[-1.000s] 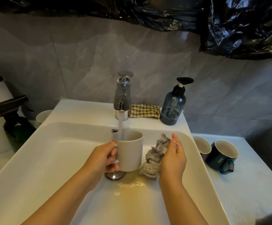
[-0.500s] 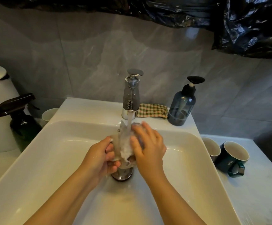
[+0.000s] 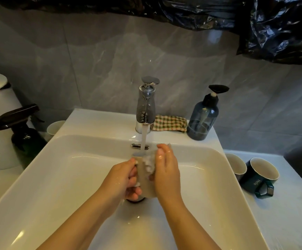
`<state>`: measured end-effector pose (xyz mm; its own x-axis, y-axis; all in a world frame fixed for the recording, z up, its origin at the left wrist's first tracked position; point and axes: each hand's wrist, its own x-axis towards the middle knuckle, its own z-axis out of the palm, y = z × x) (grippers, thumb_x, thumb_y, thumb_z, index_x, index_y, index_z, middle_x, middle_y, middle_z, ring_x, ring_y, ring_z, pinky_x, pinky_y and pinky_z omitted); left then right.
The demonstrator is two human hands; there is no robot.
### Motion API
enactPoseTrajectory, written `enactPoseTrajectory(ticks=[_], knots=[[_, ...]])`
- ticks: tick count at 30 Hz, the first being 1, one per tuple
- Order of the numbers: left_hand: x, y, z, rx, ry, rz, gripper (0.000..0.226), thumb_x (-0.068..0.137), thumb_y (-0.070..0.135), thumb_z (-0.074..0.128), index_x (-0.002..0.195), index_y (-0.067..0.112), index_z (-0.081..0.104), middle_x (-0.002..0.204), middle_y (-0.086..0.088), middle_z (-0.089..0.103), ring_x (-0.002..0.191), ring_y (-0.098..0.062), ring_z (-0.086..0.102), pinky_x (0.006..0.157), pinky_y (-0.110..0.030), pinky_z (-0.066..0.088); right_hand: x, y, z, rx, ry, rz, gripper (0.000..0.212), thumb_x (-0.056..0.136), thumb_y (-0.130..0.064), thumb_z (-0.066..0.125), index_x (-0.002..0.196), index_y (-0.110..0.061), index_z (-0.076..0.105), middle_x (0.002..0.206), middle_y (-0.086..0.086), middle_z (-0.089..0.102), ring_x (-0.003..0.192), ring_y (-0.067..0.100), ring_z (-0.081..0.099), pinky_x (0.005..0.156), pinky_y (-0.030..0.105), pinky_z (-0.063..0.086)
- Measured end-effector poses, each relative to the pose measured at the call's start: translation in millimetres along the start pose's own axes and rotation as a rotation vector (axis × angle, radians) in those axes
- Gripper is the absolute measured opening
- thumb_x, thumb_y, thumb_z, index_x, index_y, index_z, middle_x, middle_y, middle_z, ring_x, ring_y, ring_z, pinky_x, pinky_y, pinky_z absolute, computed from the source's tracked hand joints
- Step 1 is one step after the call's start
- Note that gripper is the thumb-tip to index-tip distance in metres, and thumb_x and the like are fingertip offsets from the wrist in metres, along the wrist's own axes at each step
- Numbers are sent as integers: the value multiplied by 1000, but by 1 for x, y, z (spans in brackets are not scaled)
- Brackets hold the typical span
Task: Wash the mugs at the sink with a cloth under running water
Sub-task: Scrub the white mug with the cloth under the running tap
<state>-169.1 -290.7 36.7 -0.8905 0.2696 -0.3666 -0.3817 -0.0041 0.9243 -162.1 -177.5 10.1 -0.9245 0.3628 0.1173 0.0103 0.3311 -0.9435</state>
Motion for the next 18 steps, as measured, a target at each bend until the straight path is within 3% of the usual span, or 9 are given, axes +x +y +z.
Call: enactPoseTrajectory(ticks=[2,3,5,7,9,12,15,16,18], knots=[[-3,1,1,9,-18,11,46,100,37,35,74,7,59,48,-6,51,42,-18,45,40,-19,36,-8,5,5,-332,-9,-213,48,78,-63,33,112,-36,54,147,-2,34,134,17,33,102,32,35],[-4,2,1,26,-25,17,46,99,37,35,77,7,62,51,-7,55,43,-17,46,40,-19,37,-7,6,4,-442,35,-349,45,78,-60,38,106,-31,59,142,0,42,130,19,37,101,34,35],[-5,2,0,64,-31,36,45,100,35,34,76,8,61,52,-5,58,43,-18,48,39,-20,37,4,7,-3,-541,170,-597,35,79,-51,49,78,-19,62,98,2,67,96,20,60,86,31,43],[-4,3,-2,112,-36,72,41,100,31,35,75,5,55,47,-3,54,42,-18,48,39,-21,37,17,9,-11,-597,246,-698,41,79,-49,52,55,-16,51,55,-2,55,55,17,53,65,31,41],[-2,3,-4,170,-36,133,36,99,30,40,76,4,50,41,1,45,38,-16,47,37,-20,36,18,8,-16,-554,222,-634,47,80,-50,52,48,-17,42,43,-2,45,42,18,43,53,29,38],[2,6,-3,319,19,307,21,89,24,61,72,13,54,46,2,52,42,-14,48,41,-23,38,12,-2,-20,-243,73,-170,50,82,-51,58,51,-15,42,48,0,44,50,17,43,52,30,36],[11,4,-1,574,298,510,19,65,42,61,72,29,50,68,4,60,65,-14,56,57,-30,42,15,-8,-23,-119,94,-3,48,86,-41,60,51,-13,43,48,-3,41,48,9,36,48,20,30],[14,2,0,560,323,510,25,60,47,57,79,34,48,81,8,59,76,-13,57,62,-29,44,14,-11,-23,-94,96,1,48,87,-40,60,50,-14,42,47,-4,41,47,8,36,47,20,30],[17,0,6,291,152,336,45,57,52,55,100,42,48,102,7,60,92,-16,61,75,-33,50,12,-13,-20,-30,74,18,47,88,-39,58,52,-13,45,49,-2,43,47,7,37,47,18,31]])
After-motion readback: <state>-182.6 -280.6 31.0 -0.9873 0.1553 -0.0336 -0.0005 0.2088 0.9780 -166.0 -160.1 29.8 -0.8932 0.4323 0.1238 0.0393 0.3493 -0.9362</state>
